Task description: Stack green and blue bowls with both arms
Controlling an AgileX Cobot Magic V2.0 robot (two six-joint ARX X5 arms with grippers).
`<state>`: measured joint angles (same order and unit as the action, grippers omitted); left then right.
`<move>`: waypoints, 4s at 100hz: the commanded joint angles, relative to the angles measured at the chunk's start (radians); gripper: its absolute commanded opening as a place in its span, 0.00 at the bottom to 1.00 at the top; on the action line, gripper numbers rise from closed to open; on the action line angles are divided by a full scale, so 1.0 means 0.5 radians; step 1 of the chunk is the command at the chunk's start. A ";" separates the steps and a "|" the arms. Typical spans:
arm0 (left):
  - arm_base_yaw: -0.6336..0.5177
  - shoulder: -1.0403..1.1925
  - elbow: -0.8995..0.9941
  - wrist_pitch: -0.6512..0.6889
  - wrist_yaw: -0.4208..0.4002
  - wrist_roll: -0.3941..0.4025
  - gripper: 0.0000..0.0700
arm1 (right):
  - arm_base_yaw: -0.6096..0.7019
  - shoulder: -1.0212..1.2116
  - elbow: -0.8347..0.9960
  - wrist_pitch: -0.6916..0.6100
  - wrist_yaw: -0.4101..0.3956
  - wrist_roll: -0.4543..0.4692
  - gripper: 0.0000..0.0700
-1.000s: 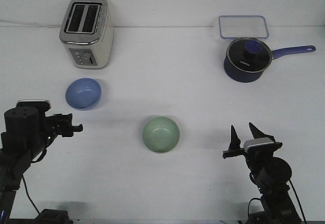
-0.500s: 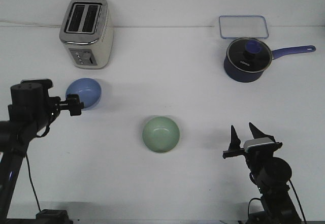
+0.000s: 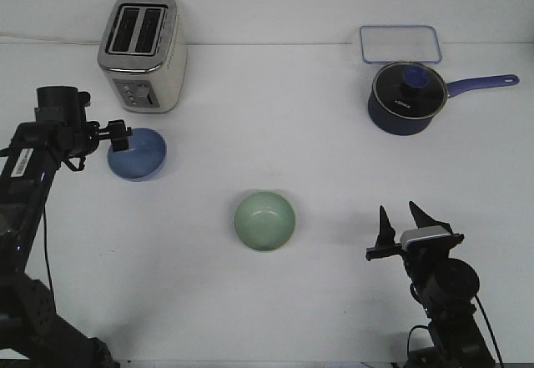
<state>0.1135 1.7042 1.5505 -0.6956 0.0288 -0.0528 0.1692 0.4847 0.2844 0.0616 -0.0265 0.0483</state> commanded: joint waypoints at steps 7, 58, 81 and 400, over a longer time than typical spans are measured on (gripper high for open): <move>0.025 0.172 0.030 -0.002 0.003 0.033 0.72 | 0.003 0.001 0.014 0.025 0.002 0.006 0.59; 0.037 0.450 0.030 0.009 0.003 0.059 0.01 | 0.003 0.001 0.014 0.026 0.002 0.006 0.59; 0.036 0.397 0.030 0.009 0.072 0.073 0.01 | 0.003 0.001 0.014 0.026 0.002 0.006 0.59; -0.844 -1.535 -0.887 0.593 0.095 0.053 0.55 | 0.003 0.001 0.014 0.027 0.002 0.006 0.59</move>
<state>-0.3080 1.0016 1.2102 -0.4767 0.0772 -0.0357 0.1692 0.4847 0.2844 0.0631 -0.0265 0.0483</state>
